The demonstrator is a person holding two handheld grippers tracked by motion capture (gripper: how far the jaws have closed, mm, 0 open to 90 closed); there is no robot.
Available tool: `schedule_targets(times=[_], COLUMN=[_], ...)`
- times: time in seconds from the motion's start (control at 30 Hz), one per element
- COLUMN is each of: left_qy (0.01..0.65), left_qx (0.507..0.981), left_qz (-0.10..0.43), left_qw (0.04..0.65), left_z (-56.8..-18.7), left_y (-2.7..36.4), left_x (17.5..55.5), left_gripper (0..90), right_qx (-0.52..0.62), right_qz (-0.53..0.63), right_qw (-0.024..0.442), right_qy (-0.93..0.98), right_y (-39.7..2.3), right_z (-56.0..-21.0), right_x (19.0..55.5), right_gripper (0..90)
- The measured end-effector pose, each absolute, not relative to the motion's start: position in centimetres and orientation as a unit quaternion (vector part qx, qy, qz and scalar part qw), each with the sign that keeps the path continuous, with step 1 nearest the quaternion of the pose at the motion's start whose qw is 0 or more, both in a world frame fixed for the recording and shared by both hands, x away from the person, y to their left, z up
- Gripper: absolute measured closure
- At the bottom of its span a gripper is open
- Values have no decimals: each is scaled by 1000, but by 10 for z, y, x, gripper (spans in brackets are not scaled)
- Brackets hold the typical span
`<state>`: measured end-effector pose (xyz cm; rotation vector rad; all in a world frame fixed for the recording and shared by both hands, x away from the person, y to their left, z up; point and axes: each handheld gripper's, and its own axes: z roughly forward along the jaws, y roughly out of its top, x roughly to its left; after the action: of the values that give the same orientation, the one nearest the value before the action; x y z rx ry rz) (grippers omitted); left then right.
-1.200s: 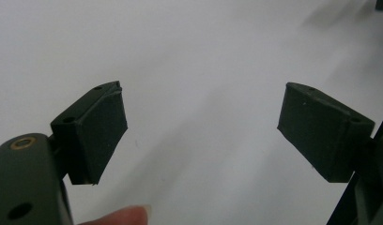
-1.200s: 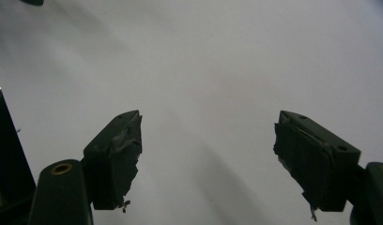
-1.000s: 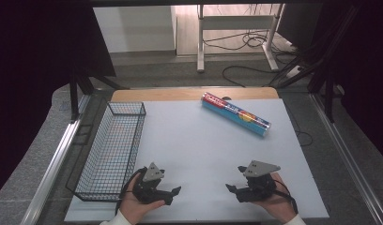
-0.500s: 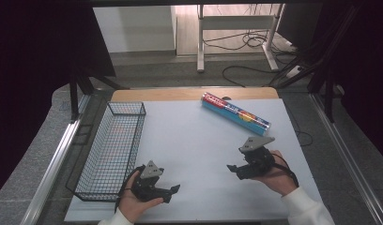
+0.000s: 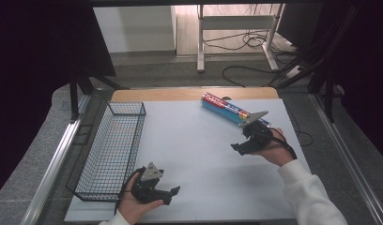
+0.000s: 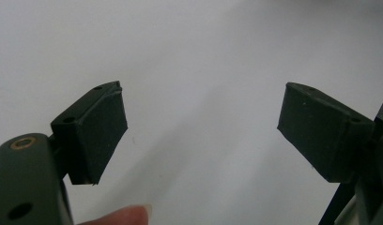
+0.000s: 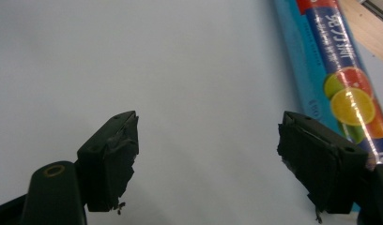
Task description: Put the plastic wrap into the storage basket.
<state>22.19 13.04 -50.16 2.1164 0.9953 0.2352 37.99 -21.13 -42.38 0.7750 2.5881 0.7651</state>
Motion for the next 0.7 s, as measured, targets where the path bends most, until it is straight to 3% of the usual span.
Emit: schedule_targets(times=[0.7], left_qy=[392], left_qx=[830], left_qz=[77], left_qw=[390], left_z=[-505], left_y=[130], left_x=[226], left_gripper=[158], right_qx=[303], right_qz=[221], right_qw=[174], right_qy=[911], right_y=[-216], right_z=[-425], right_x=[477], right_gripper=[196])
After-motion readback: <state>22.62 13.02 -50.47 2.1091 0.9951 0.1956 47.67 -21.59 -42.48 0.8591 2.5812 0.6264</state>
